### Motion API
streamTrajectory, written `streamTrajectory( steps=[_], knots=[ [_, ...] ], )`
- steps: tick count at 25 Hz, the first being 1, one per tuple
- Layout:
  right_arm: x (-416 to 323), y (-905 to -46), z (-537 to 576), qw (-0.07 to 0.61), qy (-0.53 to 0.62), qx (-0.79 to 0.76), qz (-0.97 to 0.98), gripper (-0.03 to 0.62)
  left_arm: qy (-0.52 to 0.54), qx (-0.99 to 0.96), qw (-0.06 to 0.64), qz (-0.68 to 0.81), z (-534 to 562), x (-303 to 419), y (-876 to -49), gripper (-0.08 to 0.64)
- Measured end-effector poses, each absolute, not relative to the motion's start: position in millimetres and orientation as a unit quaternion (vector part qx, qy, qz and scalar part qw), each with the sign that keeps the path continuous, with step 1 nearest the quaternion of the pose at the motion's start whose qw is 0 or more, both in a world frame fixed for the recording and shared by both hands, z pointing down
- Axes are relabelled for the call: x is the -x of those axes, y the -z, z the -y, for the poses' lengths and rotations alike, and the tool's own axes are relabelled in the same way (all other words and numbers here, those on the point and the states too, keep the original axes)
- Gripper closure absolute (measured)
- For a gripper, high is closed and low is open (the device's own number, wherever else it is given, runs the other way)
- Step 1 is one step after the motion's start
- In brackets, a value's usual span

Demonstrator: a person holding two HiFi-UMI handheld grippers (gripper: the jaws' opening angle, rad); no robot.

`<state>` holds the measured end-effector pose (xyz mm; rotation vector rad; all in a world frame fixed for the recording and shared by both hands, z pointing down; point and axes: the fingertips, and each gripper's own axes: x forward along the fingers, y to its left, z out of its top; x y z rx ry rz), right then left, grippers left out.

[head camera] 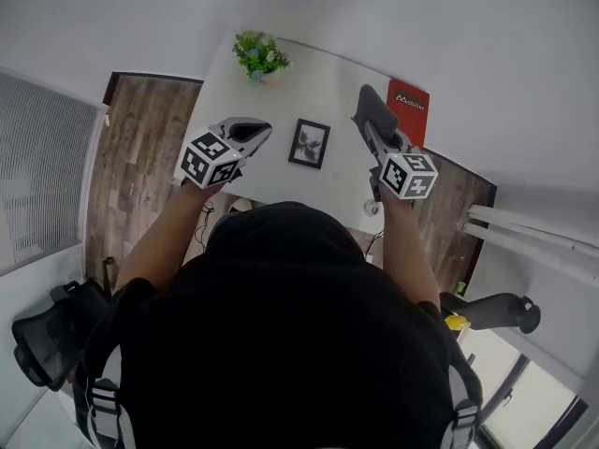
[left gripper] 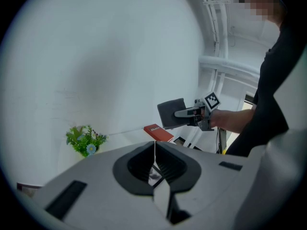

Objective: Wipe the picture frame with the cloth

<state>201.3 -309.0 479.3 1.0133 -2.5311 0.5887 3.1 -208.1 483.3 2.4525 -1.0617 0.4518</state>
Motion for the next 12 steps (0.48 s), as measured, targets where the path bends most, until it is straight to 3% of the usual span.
streamTrajectory(
  steps=[12],
  knots=[
    [-178, -528, 328, 0.245, -0.197, -0.307, 0.898, 0.54, -0.174, -0.861, 0.243, 0.411, 201, -6, -532, 0.548]
  ],
)
